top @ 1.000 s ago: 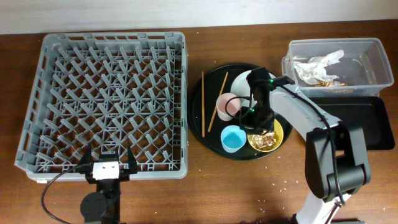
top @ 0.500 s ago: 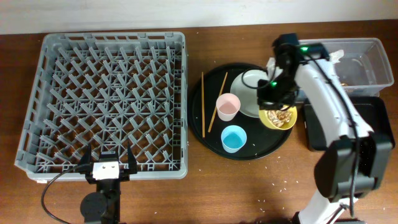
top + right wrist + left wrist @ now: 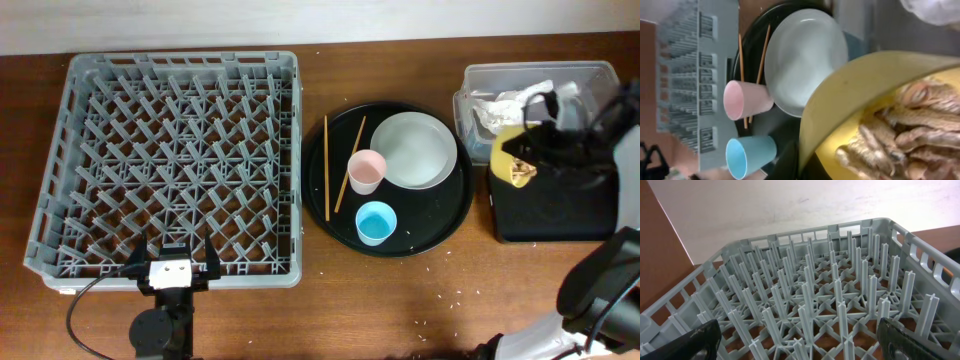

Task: Sort waste into correct bins and load items into the dishwasher rack
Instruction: 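Tip the yellow bowl over the black tray to dump scraps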

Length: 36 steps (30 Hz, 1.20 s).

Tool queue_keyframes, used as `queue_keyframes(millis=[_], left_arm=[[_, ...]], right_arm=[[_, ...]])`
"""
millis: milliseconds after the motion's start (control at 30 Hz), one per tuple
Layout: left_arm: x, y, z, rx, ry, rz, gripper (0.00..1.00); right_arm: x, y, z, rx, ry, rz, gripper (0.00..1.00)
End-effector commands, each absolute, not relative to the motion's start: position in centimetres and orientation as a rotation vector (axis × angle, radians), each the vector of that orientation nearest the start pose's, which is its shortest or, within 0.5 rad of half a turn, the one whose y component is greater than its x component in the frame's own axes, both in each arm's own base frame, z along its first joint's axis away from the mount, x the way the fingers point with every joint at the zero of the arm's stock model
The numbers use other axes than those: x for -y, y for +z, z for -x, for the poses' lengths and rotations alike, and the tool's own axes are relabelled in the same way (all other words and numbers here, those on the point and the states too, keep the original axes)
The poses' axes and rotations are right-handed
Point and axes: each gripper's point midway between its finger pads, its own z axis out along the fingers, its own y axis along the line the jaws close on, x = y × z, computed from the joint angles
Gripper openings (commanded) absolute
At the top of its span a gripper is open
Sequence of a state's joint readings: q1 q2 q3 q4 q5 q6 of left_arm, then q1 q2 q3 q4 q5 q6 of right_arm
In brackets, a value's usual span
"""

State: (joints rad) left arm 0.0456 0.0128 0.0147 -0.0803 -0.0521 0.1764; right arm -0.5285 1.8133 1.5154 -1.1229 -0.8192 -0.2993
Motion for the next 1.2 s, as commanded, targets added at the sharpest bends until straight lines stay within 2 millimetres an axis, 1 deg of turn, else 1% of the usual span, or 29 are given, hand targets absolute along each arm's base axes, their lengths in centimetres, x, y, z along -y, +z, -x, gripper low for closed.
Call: queue_keyframes(millis=[0,33,100,167,267,367,433,500,567,667,800,933,1167], left_arm=[[-2.0,15.6,-24.5,-1.655,0.216,-0.083,0.99],[-1.9,15.6,-24.5,-1.655,0.216,-0.083,0.99],[-1.9,15.6,-24.5,-1.655,0.216,-0.083,0.99],[-1.9,15.6,-24.5,-1.655,0.216,-0.083,0.99],[-1.9,15.6,-24.5,-1.655,0.216,-0.083,0.99],[-2.0,15.6,-24.5,-1.655,0.216,-0.083,0.99],[-2.0,15.6,-24.5,-1.655,0.216,-0.083,0.99],[-1.9,15.6,-24.5,-1.655,0.216,-0.083,0.99],[-1.9,15.6,-24.5,-1.655,0.216,-0.083,0.99],[-2.0,15.6,-24.5,-1.655,0.216,-0.083,0.99],[-1.9,15.6,-24.5,-1.655,0.216,-0.083,0.99],[-1.9,15.6,-24.5,-1.655,0.216,-0.083,0.99],[-1.9,15.6,-24.5,-1.655,0.216,-0.083,0.99]], right_arm=[[8.6,16.9,-37.0,-2.357,1.047,-0.236,0.04],[9.6,16.3,-36.7,-2.31,1.066,-0.272,0.04],[10.8,15.5,-36.3,-2.251,1.074,-0.303,0.04],[11.6,15.4,-36.1,-2.186,1.091,-0.314,0.04],[12.7,15.7,-35.5,-2.093,1.127,-0.343,0.04],[14.0,16.9,-34.8,-1.995,1.174,-0.378,0.04],[14.7,18.9,-34.4,-1.87,1.245,-0.38,0.04],[15.7,20.4,-33.8,-1.773,1.313,-0.431,0.04],[16.4,21.0,-33.4,-1.729,1.345,-0.468,0.04],[17.7,21.3,-32.7,-1.687,1.408,-0.597,0.04],[18.3,21.3,-32.3,-1.67,1.443,-0.674,0.04],[18.3,21.3,-32.3,-1.634,1.602,-0.889,0.04],[18.5,21.3,-32.4,-1.628,1.619,-0.914,0.04]])
